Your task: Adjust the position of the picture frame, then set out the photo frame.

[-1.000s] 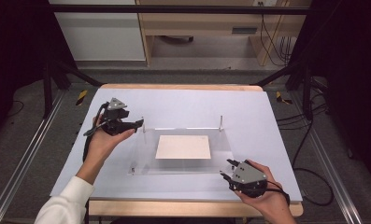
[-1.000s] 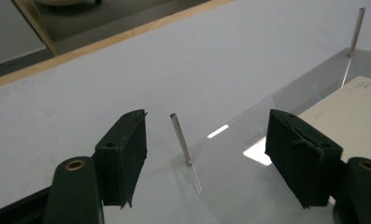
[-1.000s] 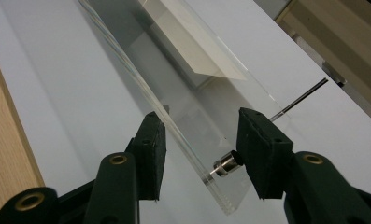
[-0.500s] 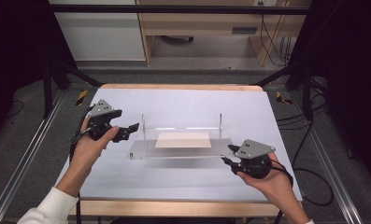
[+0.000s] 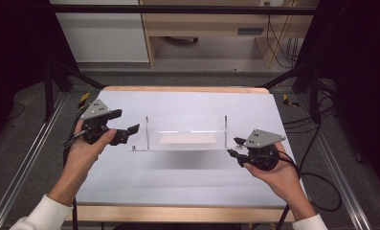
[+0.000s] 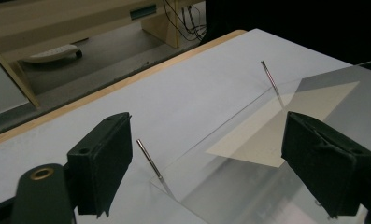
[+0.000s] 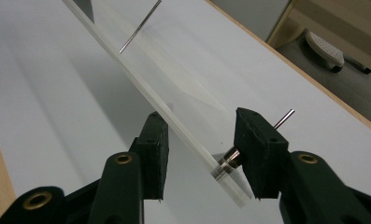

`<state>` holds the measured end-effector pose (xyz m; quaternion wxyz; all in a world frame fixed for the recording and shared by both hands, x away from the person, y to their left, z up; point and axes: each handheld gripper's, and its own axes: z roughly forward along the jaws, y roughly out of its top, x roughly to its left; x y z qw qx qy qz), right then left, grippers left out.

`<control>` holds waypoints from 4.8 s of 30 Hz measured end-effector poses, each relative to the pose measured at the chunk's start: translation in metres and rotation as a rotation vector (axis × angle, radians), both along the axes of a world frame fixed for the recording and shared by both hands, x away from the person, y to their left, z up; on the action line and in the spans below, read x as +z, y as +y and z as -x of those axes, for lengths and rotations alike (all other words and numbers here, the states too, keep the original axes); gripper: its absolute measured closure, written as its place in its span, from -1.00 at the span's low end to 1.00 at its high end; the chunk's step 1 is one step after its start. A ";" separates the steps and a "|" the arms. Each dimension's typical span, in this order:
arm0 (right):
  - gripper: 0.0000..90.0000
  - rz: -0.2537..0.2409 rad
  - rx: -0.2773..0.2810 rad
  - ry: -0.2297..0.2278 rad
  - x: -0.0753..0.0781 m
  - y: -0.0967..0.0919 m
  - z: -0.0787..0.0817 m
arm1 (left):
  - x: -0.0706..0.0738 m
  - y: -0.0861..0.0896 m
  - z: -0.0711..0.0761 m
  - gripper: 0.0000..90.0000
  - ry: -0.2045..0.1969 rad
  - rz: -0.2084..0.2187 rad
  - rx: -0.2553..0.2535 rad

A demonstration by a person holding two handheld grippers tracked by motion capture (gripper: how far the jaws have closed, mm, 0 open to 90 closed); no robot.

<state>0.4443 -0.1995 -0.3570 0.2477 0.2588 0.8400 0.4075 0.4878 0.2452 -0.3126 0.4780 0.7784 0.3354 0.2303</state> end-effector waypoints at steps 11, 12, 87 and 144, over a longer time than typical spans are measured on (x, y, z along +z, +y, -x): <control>0.25 -0.021 -0.015 0.013 0.007 0.000 -0.009 | 0.010 -0.003 0.012 -0.56 -0.049 -0.019 -0.010; 0.24 -0.021 -0.015 0.017 0.008 0.000 -0.010 | 0.011 -0.003 0.013 -0.56 -0.054 -0.024 -0.015; 0.20 -0.093 -0.041 -0.019 0.000 -0.009 -0.051 | -0.003 -0.059 0.020 0.42 -0.203 -0.408 -0.177; 0.23 -0.160 -0.141 -0.030 0.025 -0.004 -0.112 | 0.042 -0.041 -0.066 -0.48 -0.159 -0.100 -0.018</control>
